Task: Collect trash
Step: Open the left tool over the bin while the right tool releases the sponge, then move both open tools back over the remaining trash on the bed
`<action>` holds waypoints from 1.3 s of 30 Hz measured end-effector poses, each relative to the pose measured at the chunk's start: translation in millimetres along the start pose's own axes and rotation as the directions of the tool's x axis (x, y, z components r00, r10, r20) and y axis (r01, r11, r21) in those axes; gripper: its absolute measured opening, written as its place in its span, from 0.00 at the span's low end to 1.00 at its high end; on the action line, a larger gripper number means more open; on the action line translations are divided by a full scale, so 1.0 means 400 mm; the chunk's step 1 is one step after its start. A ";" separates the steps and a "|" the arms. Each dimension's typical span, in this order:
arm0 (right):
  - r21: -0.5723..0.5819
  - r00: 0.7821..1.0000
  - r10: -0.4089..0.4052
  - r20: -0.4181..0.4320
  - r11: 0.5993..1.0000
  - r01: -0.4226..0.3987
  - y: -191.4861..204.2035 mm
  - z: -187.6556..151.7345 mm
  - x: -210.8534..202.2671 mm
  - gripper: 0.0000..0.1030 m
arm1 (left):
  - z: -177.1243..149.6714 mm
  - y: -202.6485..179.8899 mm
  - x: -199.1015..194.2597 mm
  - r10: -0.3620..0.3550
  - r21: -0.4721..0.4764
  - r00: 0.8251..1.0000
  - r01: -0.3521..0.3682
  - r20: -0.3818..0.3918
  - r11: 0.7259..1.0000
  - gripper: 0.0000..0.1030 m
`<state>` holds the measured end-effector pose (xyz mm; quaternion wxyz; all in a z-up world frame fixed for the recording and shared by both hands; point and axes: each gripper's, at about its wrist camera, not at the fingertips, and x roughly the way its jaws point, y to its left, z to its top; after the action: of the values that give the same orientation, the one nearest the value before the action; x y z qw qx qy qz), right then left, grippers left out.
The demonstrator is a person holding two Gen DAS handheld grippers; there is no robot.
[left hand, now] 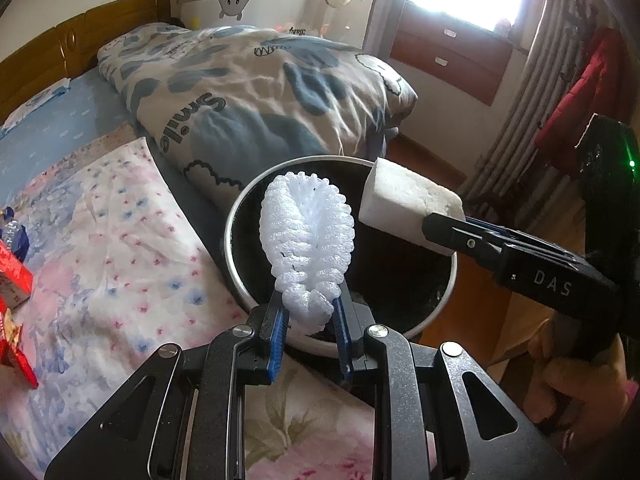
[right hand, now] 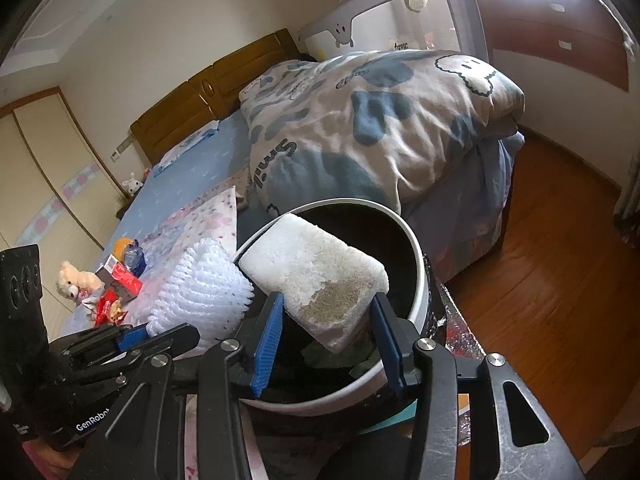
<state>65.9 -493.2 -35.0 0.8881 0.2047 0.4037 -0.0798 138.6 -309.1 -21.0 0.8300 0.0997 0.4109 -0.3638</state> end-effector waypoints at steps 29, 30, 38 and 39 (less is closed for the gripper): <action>0.019 0.996 0.065 0.055 0.998 -0.066 0.074 -0.018 -0.025 0.82 | -0.108 0.122 -0.092 0.054 -0.168 0.998 -0.046 0.044 0.985 0.56; 0.015 0.996 0.072 0.053 0.997 -0.073 0.085 -0.023 -0.025 0.83 | -0.117 0.134 -0.101 0.060 -0.180 0.997 -0.051 0.047 0.982 0.56; -0.001 0.988 0.155 -0.013 0.988 -0.155 0.187 -0.077 0.011 0.85 | -0.213 0.238 -0.184 0.134 -0.266 0.989 -0.114 0.058 0.957 0.56; -0.004 0.986 0.165 -0.021 0.986 -0.166 0.200 -0.082 0.015 0.87 | -0.228 0.256 -0.197 0.146 -0.278 0.988 -0.125 0.058 0.952 0.56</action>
<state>71.9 -406.8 -35.0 0.8880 0.2358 0.3948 -0.0024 121.7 -152.4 -33.6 0.8743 -0.0023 0.4165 -0.2493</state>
